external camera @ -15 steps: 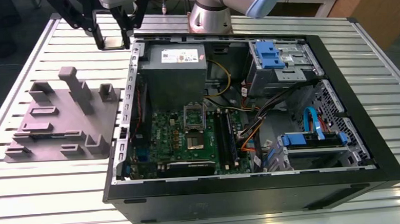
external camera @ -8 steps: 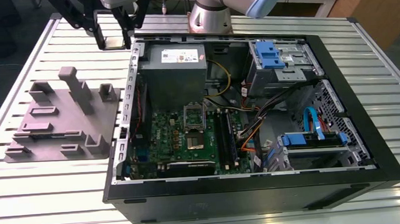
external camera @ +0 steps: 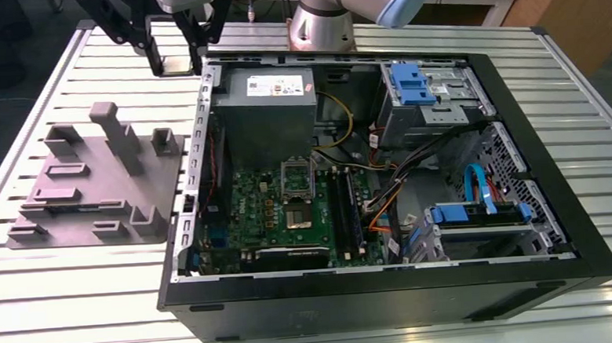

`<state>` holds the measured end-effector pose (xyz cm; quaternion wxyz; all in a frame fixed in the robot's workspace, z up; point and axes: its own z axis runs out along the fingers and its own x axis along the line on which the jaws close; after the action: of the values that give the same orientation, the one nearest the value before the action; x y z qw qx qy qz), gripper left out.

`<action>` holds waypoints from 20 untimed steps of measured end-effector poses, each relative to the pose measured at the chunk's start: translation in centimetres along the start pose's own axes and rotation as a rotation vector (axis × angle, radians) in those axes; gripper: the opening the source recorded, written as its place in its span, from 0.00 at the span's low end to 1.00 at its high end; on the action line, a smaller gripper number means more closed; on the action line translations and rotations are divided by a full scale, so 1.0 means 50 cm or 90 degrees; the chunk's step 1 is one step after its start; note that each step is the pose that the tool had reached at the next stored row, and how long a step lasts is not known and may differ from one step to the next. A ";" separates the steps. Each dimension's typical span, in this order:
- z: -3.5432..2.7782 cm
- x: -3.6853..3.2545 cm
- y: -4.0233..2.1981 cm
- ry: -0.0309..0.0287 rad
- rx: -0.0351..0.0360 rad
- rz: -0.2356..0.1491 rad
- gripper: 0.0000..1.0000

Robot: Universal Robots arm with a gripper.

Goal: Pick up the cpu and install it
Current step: 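Pick up the cpu and move it towards the insertion slot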

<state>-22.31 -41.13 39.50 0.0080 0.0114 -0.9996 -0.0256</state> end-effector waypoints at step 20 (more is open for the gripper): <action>0.000 -0.010 0.000 0.0000 0.0000 0.000 0.47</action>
<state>-21.80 -41.13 39.50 0.0080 0.0114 -0.9996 -0.0257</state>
